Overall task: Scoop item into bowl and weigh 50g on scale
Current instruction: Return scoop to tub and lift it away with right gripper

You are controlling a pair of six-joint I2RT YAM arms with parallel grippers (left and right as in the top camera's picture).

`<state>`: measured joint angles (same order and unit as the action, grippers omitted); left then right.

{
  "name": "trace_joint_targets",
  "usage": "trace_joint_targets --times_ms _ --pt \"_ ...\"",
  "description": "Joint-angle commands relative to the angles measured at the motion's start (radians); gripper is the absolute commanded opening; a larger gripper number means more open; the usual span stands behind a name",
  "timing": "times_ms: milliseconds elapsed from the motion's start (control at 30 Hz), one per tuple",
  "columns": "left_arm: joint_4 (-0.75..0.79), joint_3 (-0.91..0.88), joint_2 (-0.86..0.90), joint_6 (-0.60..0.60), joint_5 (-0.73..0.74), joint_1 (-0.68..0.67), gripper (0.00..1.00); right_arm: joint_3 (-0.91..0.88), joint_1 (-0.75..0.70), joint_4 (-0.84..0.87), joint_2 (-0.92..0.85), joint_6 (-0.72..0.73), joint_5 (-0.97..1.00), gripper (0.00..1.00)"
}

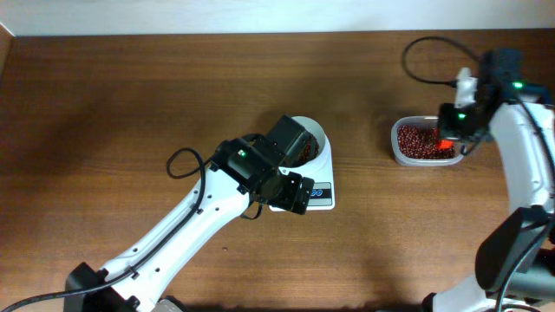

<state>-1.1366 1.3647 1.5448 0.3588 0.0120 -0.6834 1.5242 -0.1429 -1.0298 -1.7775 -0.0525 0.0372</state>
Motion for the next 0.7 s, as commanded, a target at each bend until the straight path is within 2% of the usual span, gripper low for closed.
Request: trace_joint_targets --times_ms 0,300,433,500,600,667 --pt "0.001 -0.005 -0.019 -0.009 0.007 -0.001 0.99 0.015 0.09 0.008 0.019 0.005 0.308 0.04" --pt "0.001 -0.005 -0.019 -0.009 0.007 -0.001 0.99 0.022 0.116 0.021 0.019 0.005 0.294 0.04" --pt "0.001 -0.005 -0.019 -0.009 0.007 -0.001 0.99 0.172 0.116 -0.031 0.019 -0.024 0.016 0.04" --pt "0.001 -0.005 -0.019 -0.009 0.007 -0.001 0.99 0.272 0.117 -0.071 0.019 -0.029 -0.223 0.04" --pt "0.001 -0.005 -0.019 -0.009 0.007 -0.001 0.99 0.293 0.118 -0.06 0.018 -0.029 -0.583 0.04" --pt "0.001 -0.005 -0.019 -0.009 0.007 -0.001 0.99 0.291 0.138 -0.064 0.017 -0.035 -0.61 0.04"
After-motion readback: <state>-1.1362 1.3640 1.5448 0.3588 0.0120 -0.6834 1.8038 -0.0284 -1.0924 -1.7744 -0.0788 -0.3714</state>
